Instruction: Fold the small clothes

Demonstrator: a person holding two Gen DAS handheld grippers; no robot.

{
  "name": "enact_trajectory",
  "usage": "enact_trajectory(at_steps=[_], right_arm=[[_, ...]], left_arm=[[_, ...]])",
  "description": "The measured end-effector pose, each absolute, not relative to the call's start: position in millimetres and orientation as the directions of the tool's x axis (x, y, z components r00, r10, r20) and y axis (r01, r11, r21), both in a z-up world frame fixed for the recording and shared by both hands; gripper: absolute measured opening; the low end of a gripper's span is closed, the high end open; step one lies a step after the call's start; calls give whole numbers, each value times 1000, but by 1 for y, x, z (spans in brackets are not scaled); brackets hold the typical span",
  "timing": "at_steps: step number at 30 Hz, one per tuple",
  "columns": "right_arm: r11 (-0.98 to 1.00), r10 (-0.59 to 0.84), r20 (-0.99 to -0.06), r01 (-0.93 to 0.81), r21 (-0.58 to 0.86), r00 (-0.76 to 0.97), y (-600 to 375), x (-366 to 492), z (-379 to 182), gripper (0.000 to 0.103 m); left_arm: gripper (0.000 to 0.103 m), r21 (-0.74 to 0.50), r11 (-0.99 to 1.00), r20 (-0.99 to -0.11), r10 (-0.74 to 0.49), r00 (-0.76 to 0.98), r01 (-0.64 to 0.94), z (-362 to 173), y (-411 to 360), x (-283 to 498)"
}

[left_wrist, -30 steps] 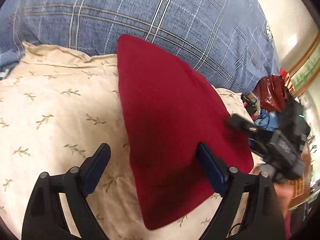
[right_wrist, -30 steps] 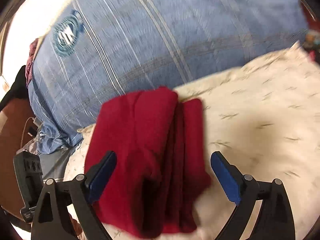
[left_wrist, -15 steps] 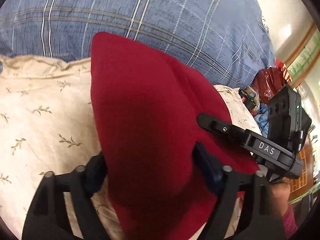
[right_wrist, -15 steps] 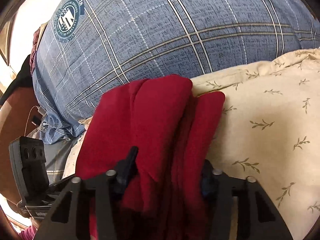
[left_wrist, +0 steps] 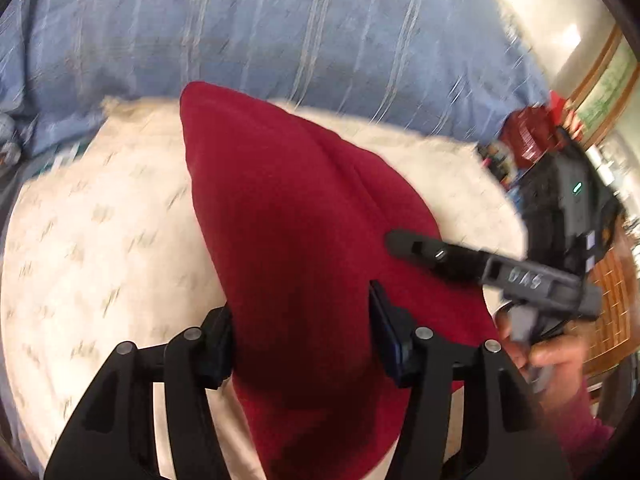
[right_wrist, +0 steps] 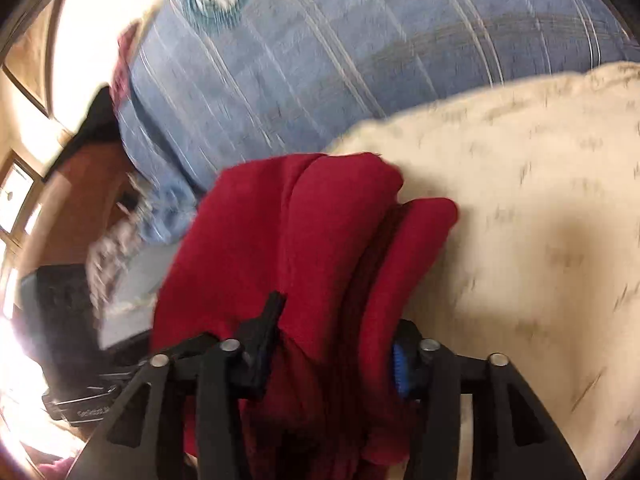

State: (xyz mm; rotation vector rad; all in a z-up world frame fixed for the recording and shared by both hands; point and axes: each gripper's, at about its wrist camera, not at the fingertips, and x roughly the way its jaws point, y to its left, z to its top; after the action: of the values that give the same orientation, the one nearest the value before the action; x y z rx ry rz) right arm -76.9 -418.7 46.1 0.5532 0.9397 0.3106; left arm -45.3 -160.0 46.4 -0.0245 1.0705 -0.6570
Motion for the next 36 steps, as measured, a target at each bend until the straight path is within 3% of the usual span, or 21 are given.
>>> enact_trajectory(at_steps=[4, 7, 10, 11, 14, 17, 19, 22, 25, 26, 29, 36], right_arm=[[824, 416, -666, 52, 564, 619, -428, -97, 53, 54], [826, 398, -624, 33, 563, 672, -430, -108, 72, 54], [849, 421, -641, -30, 528, 642, -411, -101, 75, 52], [864, 411, -664, -36, 501, 624, -403, -97, 70, 49], [905, 345, -730, -2, 426, 591, -391, -84, 53, 18], [925, 319, -707, -44, 378, 632, -387, -96, 66, 12], [961, 237, -697, -58, 270, 676, -382, -107, 78, 8], [978, 161, -739, -3, 211, 654, -391, -101, 64, 8], [964, 195, -740, 13, 266, 644, -398, -97, 51, 10], [959, 205, -728, 13, 282, 655, -400, -102, 58, 17], [956, 192, -702, 32, 293, 686, -401, -114, 77, 21], [960, 271, -665, -143, 242, 696, -352, -136, 102, 24]], left_arm=[[68, -281, 850, -806, -461, 372, 446, 29, -149, -56], [69, -281, 858, -794, -460, 397, 430, 34, -144, -60], [69, -250, 869, -792, -437, 426, 427, 34, -147, -66], [69, -240, 871, -791, -432, 434, 429, 34, -148, -68], [69, -230, 873, -788, -427, 445, 430, 38, -140, -72], [71, -208, 879, -773, -417, 479, 429, 50, -131, -81], [81, -179, 886, -751, -404, 522, 429, 54, -128, -85], [84, -178, 894, -758, -391, 522, 411, 42, -132, -81], [84, -186, 900, -771, -383, 508, 395, 31, -135, -79], [84, -185, 900, -769, -383, 512, 395, 31, -136, -79], [84, -163, 902, -765, -372, 525, 400, 34, -137, -80], [84, -143, 908, -759, -356, 546, 393, 33, -139, -83]])
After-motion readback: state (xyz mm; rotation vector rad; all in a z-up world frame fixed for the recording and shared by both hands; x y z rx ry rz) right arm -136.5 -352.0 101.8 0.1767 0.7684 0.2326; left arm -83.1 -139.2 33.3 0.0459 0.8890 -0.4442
